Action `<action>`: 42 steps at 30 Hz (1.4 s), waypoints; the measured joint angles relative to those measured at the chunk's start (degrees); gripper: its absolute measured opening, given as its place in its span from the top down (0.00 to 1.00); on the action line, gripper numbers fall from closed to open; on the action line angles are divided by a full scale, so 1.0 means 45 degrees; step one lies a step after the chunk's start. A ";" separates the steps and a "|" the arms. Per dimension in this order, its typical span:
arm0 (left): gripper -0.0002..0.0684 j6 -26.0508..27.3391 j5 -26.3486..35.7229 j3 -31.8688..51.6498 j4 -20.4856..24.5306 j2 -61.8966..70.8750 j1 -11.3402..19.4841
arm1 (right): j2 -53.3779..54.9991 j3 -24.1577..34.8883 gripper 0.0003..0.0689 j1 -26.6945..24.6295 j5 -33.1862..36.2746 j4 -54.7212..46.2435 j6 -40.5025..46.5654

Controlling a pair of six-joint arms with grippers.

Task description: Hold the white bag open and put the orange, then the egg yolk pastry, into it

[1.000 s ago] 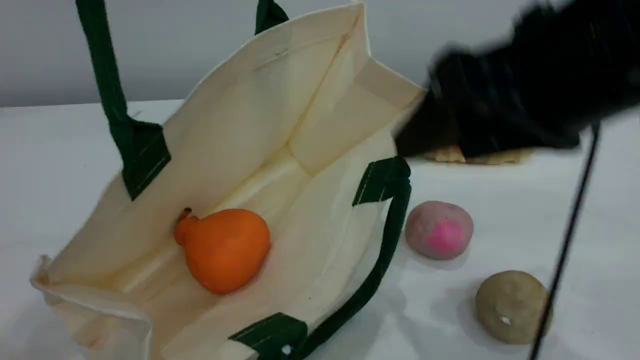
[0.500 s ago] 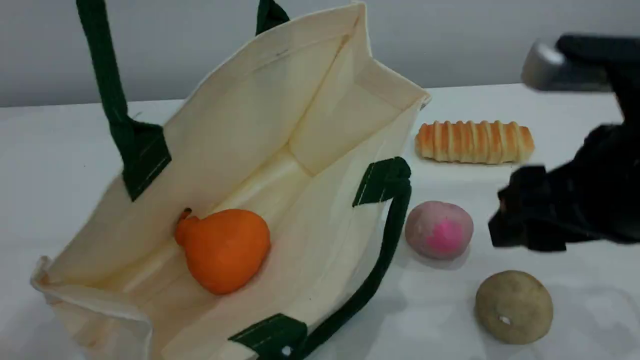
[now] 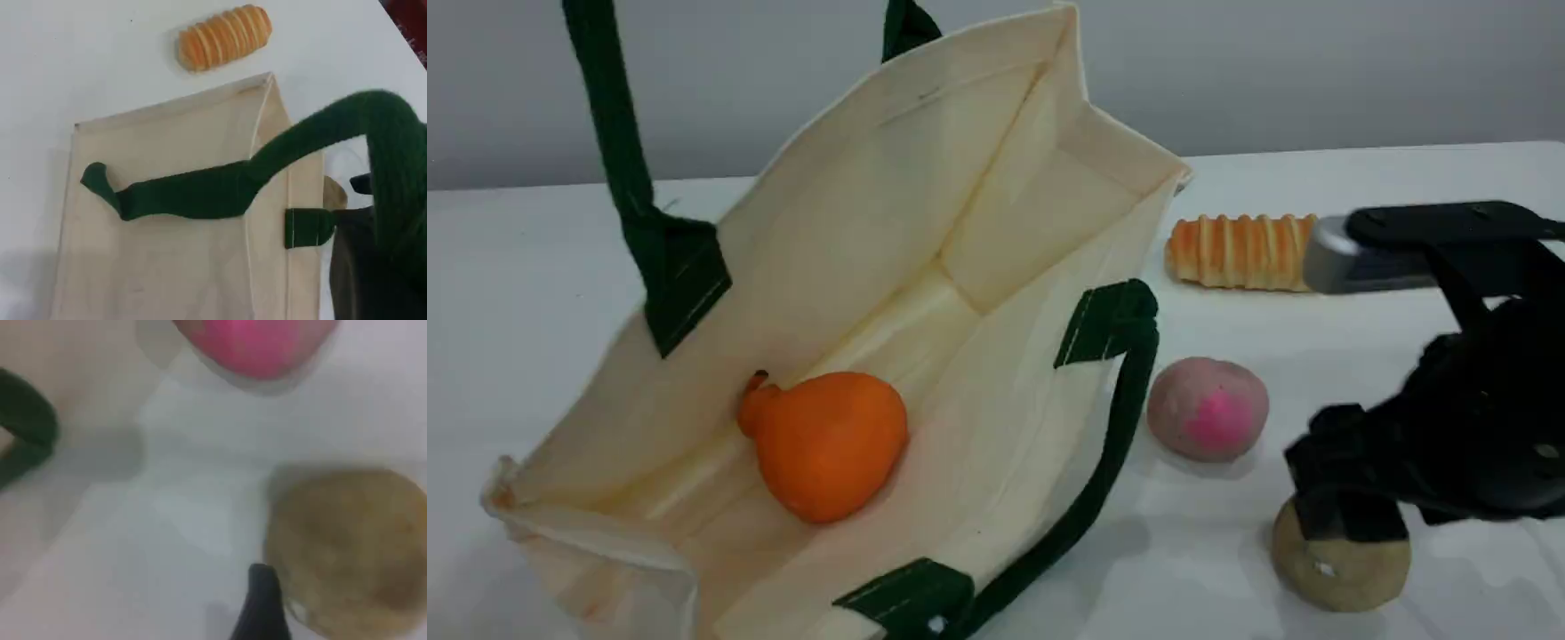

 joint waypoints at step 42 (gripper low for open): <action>0.90 -0.0010 0.0000 0.0000 -0.0002 0.0000 0.0000 | -0.3652 -0.0190 0.69 0.0011 0.2814 -0.0367 -0.0348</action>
